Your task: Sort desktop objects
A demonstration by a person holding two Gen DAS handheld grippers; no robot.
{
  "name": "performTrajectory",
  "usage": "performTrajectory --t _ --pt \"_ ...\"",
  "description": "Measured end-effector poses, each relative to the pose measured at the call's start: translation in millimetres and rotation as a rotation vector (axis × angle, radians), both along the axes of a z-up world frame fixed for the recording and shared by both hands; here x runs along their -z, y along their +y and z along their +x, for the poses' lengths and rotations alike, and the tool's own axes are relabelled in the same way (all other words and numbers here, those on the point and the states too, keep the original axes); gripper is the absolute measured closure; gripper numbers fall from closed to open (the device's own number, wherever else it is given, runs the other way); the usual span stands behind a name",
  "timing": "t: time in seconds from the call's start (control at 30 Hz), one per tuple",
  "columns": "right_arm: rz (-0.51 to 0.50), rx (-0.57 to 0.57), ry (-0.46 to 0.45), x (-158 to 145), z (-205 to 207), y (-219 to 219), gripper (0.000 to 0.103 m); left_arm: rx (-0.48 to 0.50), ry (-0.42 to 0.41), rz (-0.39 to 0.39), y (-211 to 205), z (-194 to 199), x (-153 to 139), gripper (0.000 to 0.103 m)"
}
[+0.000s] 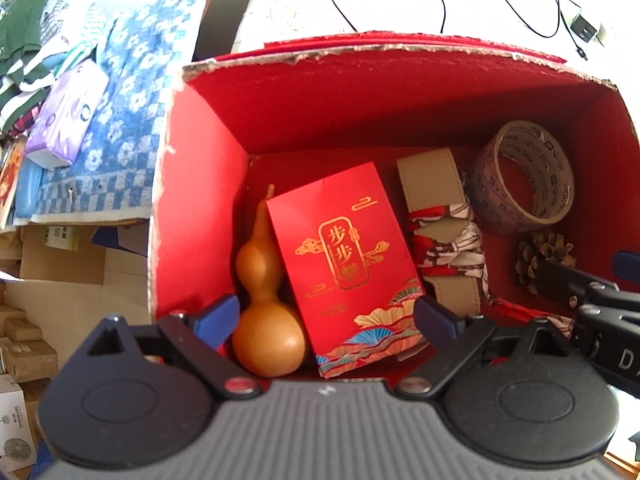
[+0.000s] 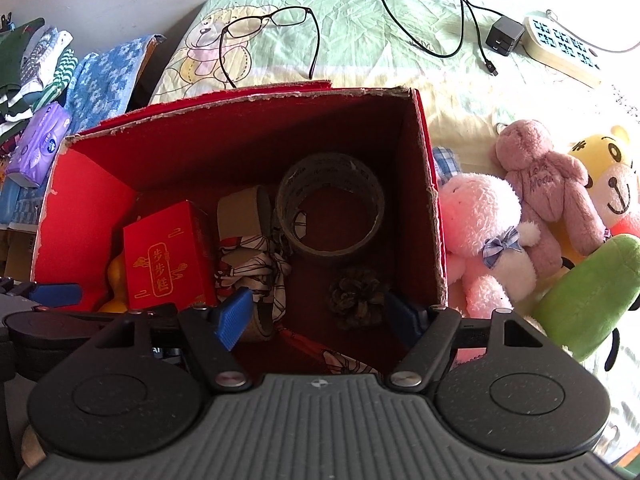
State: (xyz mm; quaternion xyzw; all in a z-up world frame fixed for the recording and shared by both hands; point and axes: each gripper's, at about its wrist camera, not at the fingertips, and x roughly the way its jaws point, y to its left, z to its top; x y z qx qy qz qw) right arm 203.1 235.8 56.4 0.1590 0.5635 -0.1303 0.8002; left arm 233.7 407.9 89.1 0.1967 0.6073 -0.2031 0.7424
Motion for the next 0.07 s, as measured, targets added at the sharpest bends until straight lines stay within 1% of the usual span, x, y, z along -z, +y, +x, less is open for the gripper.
performTrajectory --t 0.07 --pt "-0.003 0.000 -0.003 -0.5 -1.0 0.5 0.028 0.002 -0.010 0.001 0.0 -1.9 -1.1 0.008"
